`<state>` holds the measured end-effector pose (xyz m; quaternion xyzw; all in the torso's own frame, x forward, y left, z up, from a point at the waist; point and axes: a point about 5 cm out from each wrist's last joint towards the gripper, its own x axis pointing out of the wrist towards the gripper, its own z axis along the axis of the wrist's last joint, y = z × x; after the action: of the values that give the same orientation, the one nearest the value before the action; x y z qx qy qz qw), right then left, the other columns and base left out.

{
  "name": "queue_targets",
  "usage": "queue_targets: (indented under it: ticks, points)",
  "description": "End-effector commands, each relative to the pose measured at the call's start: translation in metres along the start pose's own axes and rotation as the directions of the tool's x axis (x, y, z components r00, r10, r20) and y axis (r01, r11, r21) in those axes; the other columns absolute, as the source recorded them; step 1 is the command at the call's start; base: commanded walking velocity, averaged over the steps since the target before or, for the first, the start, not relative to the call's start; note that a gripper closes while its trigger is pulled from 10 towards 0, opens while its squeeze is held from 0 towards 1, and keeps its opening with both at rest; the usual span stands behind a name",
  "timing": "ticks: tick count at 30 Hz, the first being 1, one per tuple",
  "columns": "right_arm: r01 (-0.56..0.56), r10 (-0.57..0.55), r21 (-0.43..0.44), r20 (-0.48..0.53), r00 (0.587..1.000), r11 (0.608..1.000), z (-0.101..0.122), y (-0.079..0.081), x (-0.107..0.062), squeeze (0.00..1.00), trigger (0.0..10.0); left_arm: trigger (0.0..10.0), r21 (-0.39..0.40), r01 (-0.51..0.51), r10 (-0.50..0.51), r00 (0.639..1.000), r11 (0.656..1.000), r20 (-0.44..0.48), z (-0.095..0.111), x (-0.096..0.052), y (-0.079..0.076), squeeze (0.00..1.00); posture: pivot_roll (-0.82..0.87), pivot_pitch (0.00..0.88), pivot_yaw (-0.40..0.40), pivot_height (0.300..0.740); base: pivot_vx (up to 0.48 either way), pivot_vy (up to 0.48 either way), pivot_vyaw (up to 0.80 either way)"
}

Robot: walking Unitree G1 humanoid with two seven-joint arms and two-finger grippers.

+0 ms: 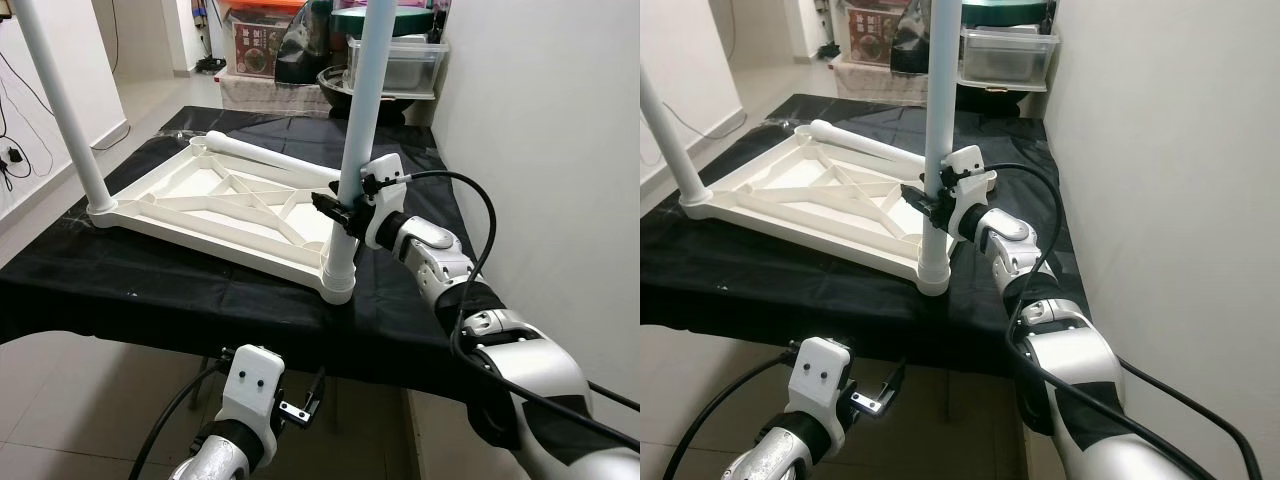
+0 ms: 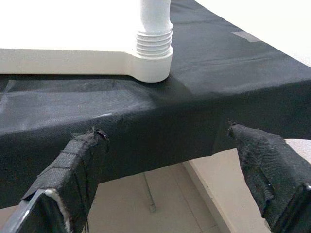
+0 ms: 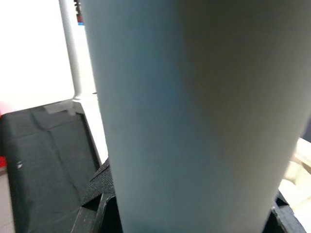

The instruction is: Building children table

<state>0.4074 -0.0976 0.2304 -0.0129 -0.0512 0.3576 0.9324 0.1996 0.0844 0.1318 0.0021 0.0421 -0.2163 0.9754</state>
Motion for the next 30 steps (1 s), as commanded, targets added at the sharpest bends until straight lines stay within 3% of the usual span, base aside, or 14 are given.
queue_targets:
  ticks: [1,7,10,14,17,19,20,22,23,24,27,28,29,30]
  points:
    - [-0.007,0.009,0.035,-0.042,0.999,0.999,-0.011,0.006,0.002,0.0,0.0,10.0,0.004,-0.004,0.004,1.0,1.0,-0.019,-0.002,-0.001,-0.001,0.0,0.21,0.058,-0.076,0.74,0.0,0.0,0.0]
    - [0.151,-0.146,0.041,-0.11,0.983,0.988,-0.024,0.005,0.003,0.0,0.0,10.0,0.009,-0.002,0.002,1.0,1.0,-0.019,-0.003,0.0,-0.001,0.0,0.2,0.046,-0.076,0.74,0.0,0.0,0.0]
    - [0.38,-0.369,0.054,-0.156,0.917,0.923,-0.032,-0.007,-0.002,0.0,0.0,10.0,0.012,0.0,0.0,1.0,1.0,-0.017,-0.003,0.0,-0.001,0.0,0.2,0.036,-0.076,0.74,0.0,0.0,0.0]
    - [0.448,-0.434,0.057,-0.166,0.886,0.892,-0.034,-0.01,-0.005,0.0,0.0,10.0,0.013,0.0,0.0,1.0,1.0,-0.018,-0.003,0.0,-0.001,0.0,0.2,0.033,-0.076,0.74,0.0,0.0,0.0]
    - [0.678,-0.669,0.009,-0.153,0.727,0.735,-0.034,-0.025,-0.017,0.0,0.0,10.0,0.018,0.0,0.0,1.0,1.0,-0.017,-0.004,0.001,0.0,0.0,0.2,0.022,-0.073,0.74,0.0,0.0,0.0]
    - [0.678,-0.669,0.009,-0.153,0.727,0.735,-0.034,-0.025,-0.017,0.0,0.0,10.0,0.018,0.0,0.0,1.0,1.0,-0.017,-0.004,0.001,0.0,0.0,0.2,0.022,-0.073,0.74,0.0,0.0,0.0]
    - [0.79,-0.783,0.007,-0.127,0.609,0.613,-0.032,-0.029,-0.021,0.0,0.0,10.0,0.02,0.003,-0.002,1.0,1.0,-0.016,-0.004,0.002,0.0,0.0,0.2,0.014,-0.07,0.74,0.0,0.0,0.0]
    - [0.79,-0.783,0.007,-0.127,0.609,0.613,-0.032,-0.029,-0.021,0.0,0.0,10.0,0.02,0.003,-0.002,1.0,1.0,-0.016,-0.004,0.002,0.0,0.0,0.2,0.014,-0.07,0.74,0.0,0.0,0.0]
    - [0.821,-0.815,0.006,-0.114,0.568,0.571,-0.031,-0.029,-0.022,0.0,0.0,10.0,0.021,0.004,-0.003,1.0,1.0,-0.016,-0.004,0.002,0.0,0.0,0.21,0.014,-0.07,0.74,0.0,0.0,0.0]
    - [0.821,-0.815,0.006,-0.114,0.568,0.571,-0.031,-0.029,-0.022,0.0,0.0,10.0,0.021,0.004,-0.003,1.0,1.0,-0.016,-0.004,0.002,0.0,0.0,0.21,0.014,-0.07,0.74,0.0,0.0,0.0]
    - [0.939,-0.935,0.05,-0.095,0.343,0.339,-0.03,-0.019,-0.024,0.0,0.0,10.0,0.024,0.005,-0.005,1.0,1.0,-0.018,-0.005,0.002,0.001,0.0,0.21,0.008,-0.07,0.74,0.0,0.0,0.0]
    - [0.939,-0.935,0.05,-0.095,0.343,0.339,-0.03,-0.019,-0.024,0.0,0.0,10.0,0.024,0.005,-0.005,1.0,1.0,-0.018,-0.005,0.002,0.001,0.0,0.21,0.008,-0.07,0.74,0.0,0.0,0.0]
    - [0.956,-0.95,0.077,-0.112,0.291,0.283,-0.031,-0.014,-0.023,0.0,0.0,10.0,0.024,0.006,-0.005,1.0,1.0,-0.018,-0.005,0.002,0.001,0.0,0.21,0.008,-0.07,0.74,0.0,0.0,0.0]
    - [0.956,-0.95,0.077,-0.112,0.291,0.283,-0.031,-0.014,-0.023,0.0,0.0,10.0,0.024,0.006,-0.005,1.0,1.0,-0.018,-0.005,0.002,0.001,0.0,0.21,0.008,-0.07,0.74,0.0,0.0,0.0]
